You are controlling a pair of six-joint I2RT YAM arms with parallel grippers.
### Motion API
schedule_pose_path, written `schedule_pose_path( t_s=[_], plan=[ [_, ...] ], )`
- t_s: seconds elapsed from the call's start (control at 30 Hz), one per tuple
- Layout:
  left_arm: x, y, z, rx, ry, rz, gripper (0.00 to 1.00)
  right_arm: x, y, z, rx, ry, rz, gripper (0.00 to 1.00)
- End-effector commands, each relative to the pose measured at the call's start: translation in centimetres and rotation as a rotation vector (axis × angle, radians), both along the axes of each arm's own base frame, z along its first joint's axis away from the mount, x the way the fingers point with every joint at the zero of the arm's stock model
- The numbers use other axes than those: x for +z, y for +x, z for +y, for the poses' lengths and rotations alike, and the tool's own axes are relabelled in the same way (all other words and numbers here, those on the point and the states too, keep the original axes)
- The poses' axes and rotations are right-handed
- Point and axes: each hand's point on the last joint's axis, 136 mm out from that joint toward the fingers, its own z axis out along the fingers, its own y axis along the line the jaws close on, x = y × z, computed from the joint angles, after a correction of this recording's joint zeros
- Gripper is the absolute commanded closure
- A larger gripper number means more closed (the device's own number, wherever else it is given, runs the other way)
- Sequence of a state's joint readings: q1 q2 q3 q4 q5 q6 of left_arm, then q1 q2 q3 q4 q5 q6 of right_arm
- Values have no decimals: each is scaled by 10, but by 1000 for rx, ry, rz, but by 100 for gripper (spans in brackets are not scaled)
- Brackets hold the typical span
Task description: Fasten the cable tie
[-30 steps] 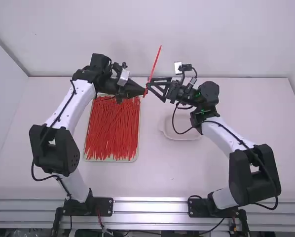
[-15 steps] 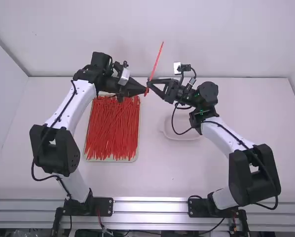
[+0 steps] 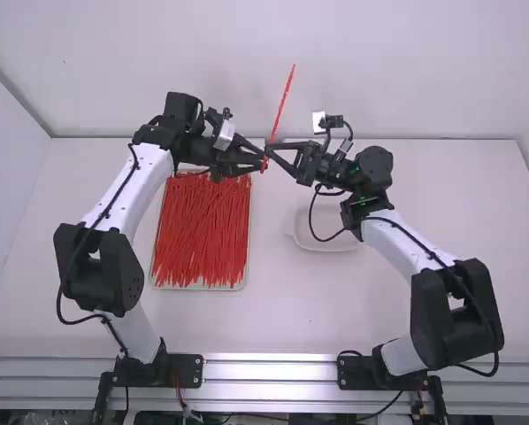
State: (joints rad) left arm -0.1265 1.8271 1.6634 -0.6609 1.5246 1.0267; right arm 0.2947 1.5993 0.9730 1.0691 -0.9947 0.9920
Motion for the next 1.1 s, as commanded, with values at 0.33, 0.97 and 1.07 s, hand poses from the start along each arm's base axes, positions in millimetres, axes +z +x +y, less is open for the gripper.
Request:
schedule_pose_path(
  t_s=[0.33, 0.97, 1.07],
  plan=[
    [5, 45, 10, 195, 97, 248, 1, 0, -8, -23, 51, -40, -38, 100],
    [-37, 40, 42, 328, 222, 552, 1, -49, 5, -64, 48, -174, 15, 100],
    [-42, 31, 41, 309, 241, 563, 1, -62, 7, -66, 36, -201, 28, 100]
  ],
)
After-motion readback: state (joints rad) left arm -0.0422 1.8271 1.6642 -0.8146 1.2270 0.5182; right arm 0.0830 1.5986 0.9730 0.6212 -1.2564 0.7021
